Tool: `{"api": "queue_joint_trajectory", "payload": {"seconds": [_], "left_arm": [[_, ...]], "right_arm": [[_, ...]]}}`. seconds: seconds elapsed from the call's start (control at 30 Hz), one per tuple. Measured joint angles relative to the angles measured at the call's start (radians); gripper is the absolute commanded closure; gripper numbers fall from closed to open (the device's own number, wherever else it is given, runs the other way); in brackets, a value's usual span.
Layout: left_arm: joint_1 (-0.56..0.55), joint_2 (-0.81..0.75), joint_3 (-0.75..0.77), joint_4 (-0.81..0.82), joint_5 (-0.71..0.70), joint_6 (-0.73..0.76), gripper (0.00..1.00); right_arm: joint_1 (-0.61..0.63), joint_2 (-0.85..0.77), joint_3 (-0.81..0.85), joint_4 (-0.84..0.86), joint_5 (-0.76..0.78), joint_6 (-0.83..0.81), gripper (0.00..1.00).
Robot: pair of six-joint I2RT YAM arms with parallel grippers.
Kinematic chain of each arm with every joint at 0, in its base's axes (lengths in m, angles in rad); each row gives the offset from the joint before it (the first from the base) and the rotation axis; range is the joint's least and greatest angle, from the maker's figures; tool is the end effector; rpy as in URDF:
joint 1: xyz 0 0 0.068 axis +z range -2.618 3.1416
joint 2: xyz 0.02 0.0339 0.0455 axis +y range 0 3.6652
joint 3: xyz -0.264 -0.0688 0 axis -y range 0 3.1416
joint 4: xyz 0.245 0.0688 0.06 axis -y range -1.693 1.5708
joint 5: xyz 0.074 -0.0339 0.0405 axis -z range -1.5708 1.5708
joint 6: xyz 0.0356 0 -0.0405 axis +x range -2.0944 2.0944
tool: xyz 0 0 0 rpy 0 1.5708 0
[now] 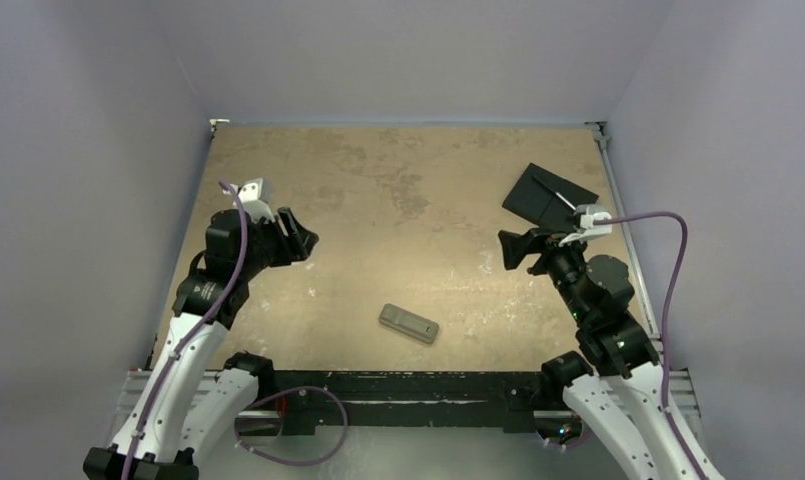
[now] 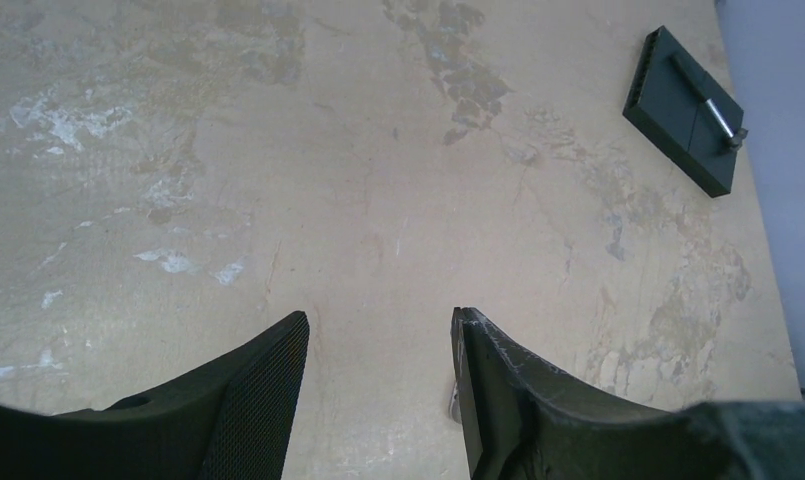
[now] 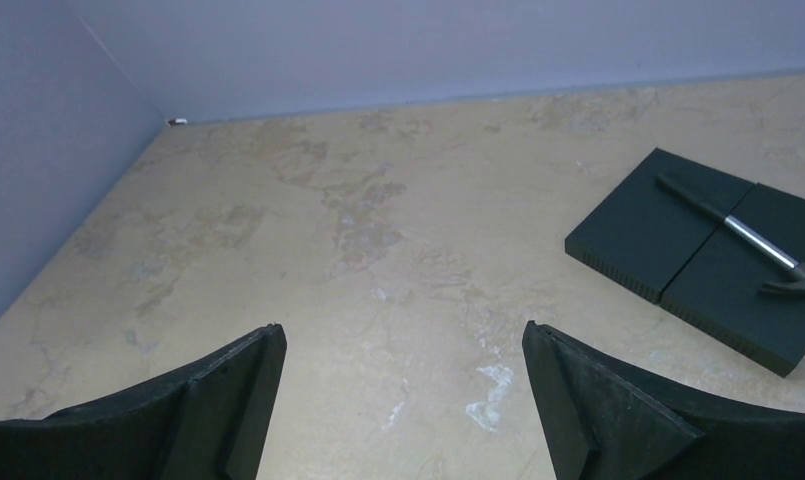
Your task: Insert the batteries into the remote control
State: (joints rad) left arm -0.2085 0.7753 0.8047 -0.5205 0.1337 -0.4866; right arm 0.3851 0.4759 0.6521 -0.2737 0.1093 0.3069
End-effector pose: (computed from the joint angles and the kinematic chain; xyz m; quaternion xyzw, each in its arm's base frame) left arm 0.1663 -0.0400 0.3139 -0.0846 0.8524 -0.2286 0.4627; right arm 0.1172 0.0433 0.3258 0.0078 0.7405 0.1894 0.6448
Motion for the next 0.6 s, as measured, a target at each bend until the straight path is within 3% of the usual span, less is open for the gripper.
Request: {"api": "queue_joint_trajectory", "payload": {"seconds": [0.3, 0.6], "left_arm": [[0.000, -0.138, -0.036, 0.036, -0.015, 0.000, 0.45], [0.000, -0.174, -0.062, 0.053, -0.009, 0.000, 0.43]], "right_arm": [[0.001, -0.066, -0.038, 0.092, -0.024, -0.019, 0.01], [0.030, -0.079, -0.072, 0.110, -0.053, -0.019, 0.01]]}}
